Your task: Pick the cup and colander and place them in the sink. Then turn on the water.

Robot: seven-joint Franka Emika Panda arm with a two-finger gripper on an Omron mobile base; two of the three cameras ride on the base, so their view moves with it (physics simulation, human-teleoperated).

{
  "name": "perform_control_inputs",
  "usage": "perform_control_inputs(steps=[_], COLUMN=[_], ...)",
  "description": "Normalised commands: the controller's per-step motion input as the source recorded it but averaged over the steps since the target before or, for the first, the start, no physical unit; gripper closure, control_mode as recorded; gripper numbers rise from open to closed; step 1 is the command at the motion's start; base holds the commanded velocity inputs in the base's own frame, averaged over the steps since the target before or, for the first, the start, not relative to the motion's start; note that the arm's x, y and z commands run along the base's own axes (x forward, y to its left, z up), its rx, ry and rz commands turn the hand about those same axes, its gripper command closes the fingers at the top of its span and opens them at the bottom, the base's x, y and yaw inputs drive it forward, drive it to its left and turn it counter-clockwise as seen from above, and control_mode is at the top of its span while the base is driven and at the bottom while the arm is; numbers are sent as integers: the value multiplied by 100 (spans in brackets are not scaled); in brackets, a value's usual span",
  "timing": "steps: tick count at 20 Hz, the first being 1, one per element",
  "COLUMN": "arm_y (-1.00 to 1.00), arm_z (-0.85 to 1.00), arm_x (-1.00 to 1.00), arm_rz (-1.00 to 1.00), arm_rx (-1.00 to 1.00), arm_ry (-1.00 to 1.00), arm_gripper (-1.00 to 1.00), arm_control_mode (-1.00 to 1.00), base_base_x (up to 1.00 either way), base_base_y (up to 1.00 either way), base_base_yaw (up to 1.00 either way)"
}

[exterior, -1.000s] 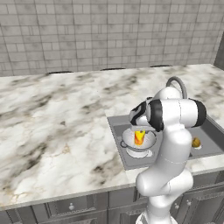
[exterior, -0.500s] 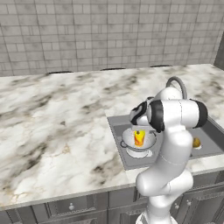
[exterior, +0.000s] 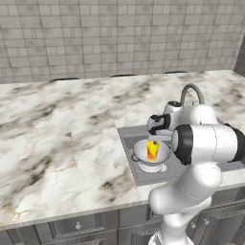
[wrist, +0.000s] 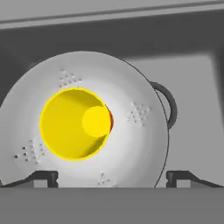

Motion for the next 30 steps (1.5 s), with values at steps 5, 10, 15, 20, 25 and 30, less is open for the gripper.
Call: perform_control_inputs(steps=[5,10,15,20,25,30], arm_y=[1,10,20,18,9,6], arm_z=[61,70,58,35,40,43], arm_x=[-68,-85,-88,-63,-61,-61], arm_rz=[0,0,0,0,0,0], arm_rx=[0,0,0,0,0,0], arm_ry=[-1,-5,-4,0,-3,-5], arm_gripper=[-100,-100,-100,-100,-100,-100], arm_control_mode=[-100,-100,-100,-100,-100,-100], base_base_x=[0,0,0,0,0,0], base_base_y=[0,0,0,0,0,0], base_base_yaw=[0,0,0,0,0,0])
